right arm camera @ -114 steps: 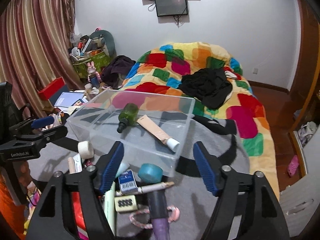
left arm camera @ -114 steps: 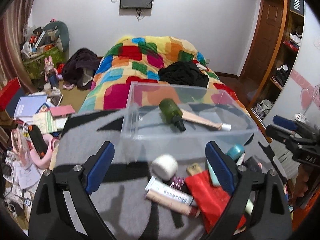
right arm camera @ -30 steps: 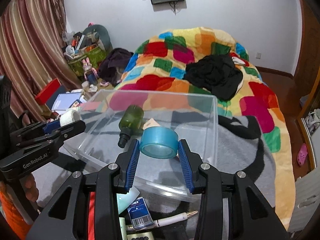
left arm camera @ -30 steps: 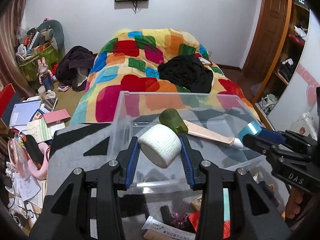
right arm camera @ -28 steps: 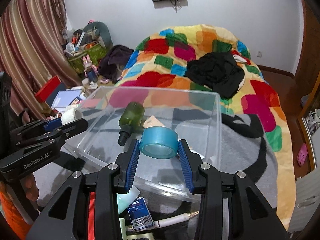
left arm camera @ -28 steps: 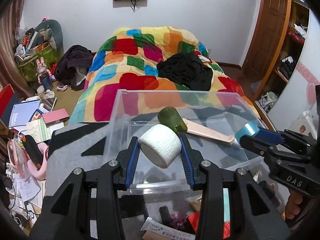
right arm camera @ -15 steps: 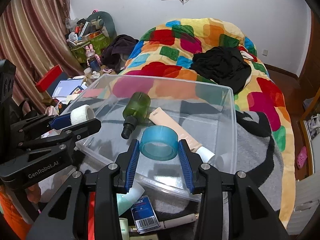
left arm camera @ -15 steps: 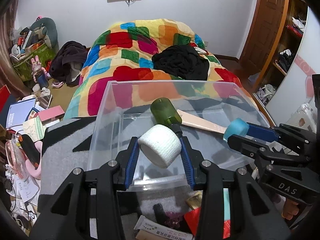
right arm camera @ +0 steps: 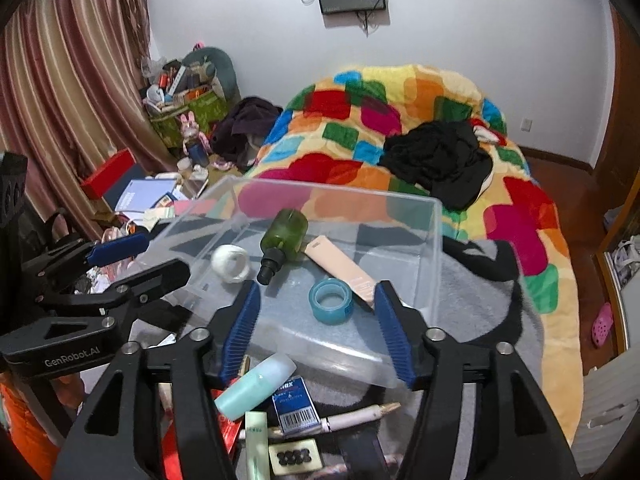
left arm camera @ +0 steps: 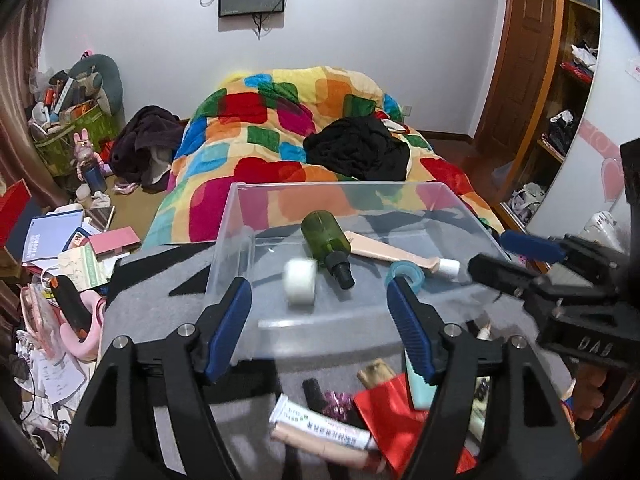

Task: Organize objects
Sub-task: 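Grasp the cream tube with the left tool while the right tool grasps the purple cosmetic bottle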

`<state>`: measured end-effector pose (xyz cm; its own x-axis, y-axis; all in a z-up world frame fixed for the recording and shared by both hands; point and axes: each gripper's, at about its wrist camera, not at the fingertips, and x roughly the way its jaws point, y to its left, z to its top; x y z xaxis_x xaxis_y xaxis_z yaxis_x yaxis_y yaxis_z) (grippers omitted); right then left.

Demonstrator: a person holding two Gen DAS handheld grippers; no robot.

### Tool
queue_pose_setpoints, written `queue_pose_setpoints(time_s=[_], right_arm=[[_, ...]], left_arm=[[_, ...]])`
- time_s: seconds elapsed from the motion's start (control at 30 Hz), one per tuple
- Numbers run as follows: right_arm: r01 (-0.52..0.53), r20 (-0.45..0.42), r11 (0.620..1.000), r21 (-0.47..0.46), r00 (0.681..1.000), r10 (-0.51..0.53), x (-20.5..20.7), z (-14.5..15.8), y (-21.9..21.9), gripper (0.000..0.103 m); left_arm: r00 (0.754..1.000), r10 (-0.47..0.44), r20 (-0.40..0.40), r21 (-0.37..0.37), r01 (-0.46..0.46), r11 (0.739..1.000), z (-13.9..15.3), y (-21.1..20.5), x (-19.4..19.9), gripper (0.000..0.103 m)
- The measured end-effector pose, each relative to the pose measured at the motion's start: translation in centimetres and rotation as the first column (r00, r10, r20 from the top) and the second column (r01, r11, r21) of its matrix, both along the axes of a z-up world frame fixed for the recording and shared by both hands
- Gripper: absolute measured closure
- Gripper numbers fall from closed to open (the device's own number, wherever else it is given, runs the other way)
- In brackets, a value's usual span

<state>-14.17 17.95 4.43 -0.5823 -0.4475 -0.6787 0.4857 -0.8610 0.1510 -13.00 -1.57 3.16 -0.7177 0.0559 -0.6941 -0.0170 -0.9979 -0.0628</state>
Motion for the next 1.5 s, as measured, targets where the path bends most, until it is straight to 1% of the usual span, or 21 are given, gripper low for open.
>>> queue_pose_setpoints(time_s=[0.07, 0.1, 0.17, 0.23, 0.4, 0.47, 0.63, 0.77, 0.83, 0.93, 0.97, 1.03, 1.1, 1.13, 1.17, 1.2, 1.23, 1.33, 1.4, 1.47, 1.5], right_arm=[[0.001, -0.017, 1.000, 0.001, 1.000, -0.001, 0.7, 0.3, 0.6, 0.044], [0.003, -0.022, 1.000, 0.002, 1.000, -0.003, 1.0, 0.4, 0.8, 0.043], [0.008, -0.035, 1.000, 0.005, 0.999, -0.008, 1.8, 0.4, 1.6, 0.041], [0.017, -0.045, 1.000, 0.009, 0.999, -0.017, 2.5, 0.3, 2.4, 0.035], [0.052, -0.052, 0.997, 0.054, 0.997, -0.050, 4.0, -0.9, 4.7, 0.034], [0.070, -0.038, 0.995, 0.067, 0.997, -0.068, 4.4, -1.7, 5.7, 0.034], [0.085, 0.037, 0.993, 0.083, 0.995, -0.088, 5.3, -4.4, 7.9, 0.034], [0.076, 0.085, 0.993, 0.091, 0.993, -0.084, 6.1, -6.5, 8.8, 0.034], [0.069, 0.101, 0.994, 0.084, 0.992, -0.077, 6.4, -7.4, 8.9, 0.034], [0.059, 0.109, 0.995, 0.075, 0.992, -0.067, 6.5, -7.8, 8.6, 0.035], [0.053, 0.104, 0.996, 0.072, 0.993, -0.061, 6.6, -7.8, 8.4, 0.035], [0.039, 0.098, 0.997, 0.065, 0.994, -0.045, 6.5, -7.5, 8.1, 0.043], [0.027, 0.093, 0.998, 0.057, 0.995, -0.033, 6.6, -7.3, 7.8, 0.052], [0.023, 0.088, 0.998, 0.056, 0.996, -0.027, 6.5, -7.2, 7.6, 0.058], [0.017, 0.081, 0.998, 0.059, 0.996, -0.022, 6.5, -7.0, 7.3, 0.060], [0.013, 0.073, 0.998, 0.061, 0.997, -0.018, 6.5, -6.9, 7.1, 0.064], [0.008, 0.066, 0.998, 0.063, 0.998, -0.012, 6.4, -6.7, 6.8, 0.066], [-0.015, 0.056, 0.998, 0.065, 0.998, 0.011, 6.3, -6.6, 5.9, 0.073], [-0.027, 0.059, 0.997, 0.072, 0.998, 0.022, 6.1, -6.8, 5.3, 0.074], [-0.029, 0.055, 0.994, 0.105, 0.998, 0.023, 6.1, -7.3, 4.7, 0.074], [-0.029, 0.061, 0.993, 0.116, 0.998, 0.022, 6.0, -7.6, 4.6, 0.074]], left_arm=[[1.000, 0.001, 0.000, -0.007, -0.001, 1.000, -0.3, 0.1, 0.9, 0.019], [1.000, 0.004, 0.000, -0.012, -0.004, 1.000, -0.5, 0.1, 1.4, 0.018], [1.000, 0.010, 0.013, -0.023, -0.009, 1.000, -1.1, 0.1, 2.3, 0.018], [0.999, 0.016, 0.030, -0.021, -0.015, 1.000, -1.9, 0.0, 3.2, 0.018], [0.995, 0.029, 0.094, 0.012, -0.030, 0.999, -4.3, -0.3, 4.8, 0.018], [0.993, 0.033, 0.117, 0.029, -0.037, 0.999, -5.2, -0.1, 5.4, 0.018], [0.987, 0.065, 0.147, 0.000, -0.066, 0.998, -7.5, 0.1, 6.7, 0.018], [0.985, 0.084, 0.148, 0.012, -0.087, 0.996, -7.8, -0.9, 8.0, 0.018], [0.982, 0.108, 0.152, -0.004, -0.109, 0.994, -7.8, -1.7, 8.8, 0.018], [0.978, 0.129, 0.163, -0.008, -0.129, 0.992, -8.0, -2.5, 9.4, 0.018], [0.978, 0.132, 0.162, -0.010, -0.132, 0.991, -7.9, -2.6, 9.6, 0.018], [0.979, 0.131, 0.158, -0.013, -0.131, 0.991, -7.9, -2.6, 9.7, 0.018], [0.981, 0.124, 0.149, -0.015, -0.123, 0.992, -7.9, -2.2, 9.6, 0.022], [0.982, 0.122, 0.143, -0.027, -0.120, 0.992, -8.0, -1.9, 9.4, 0.029], [0.983, 0.122, 0.139, -0.039, -0.118, 0.992, -8.1, -1.6, 9.2, 0.036], [0.985, 0.119, 0.128, -0.060, -0.112, 0.992, -8.1, -1.2, 9.1, 0.039], [0.986, 0.110, 0.122, -0.060, -0.103, 0.993, -8.1, -1.0, 8.8, 0.047], [0.990, 0.094, 0.109, -0.062, -0.088, 0.994, -8.1, -0.5, 8.8, 0.062], [0.990, 0.096, 0.101, -0.063, -0.090, 0.994, -8.1, -0.5, 9.0, 0.071], [0.991, 0.091, 0.100, -0.057, -0.085, 0.995, -8.0, -0.6, 9.1, 0.084], [0.991, 0.090, 0.100, -0.048, -0.085, 0.995, -8.0, -0.8, 9.2, 0.086]])
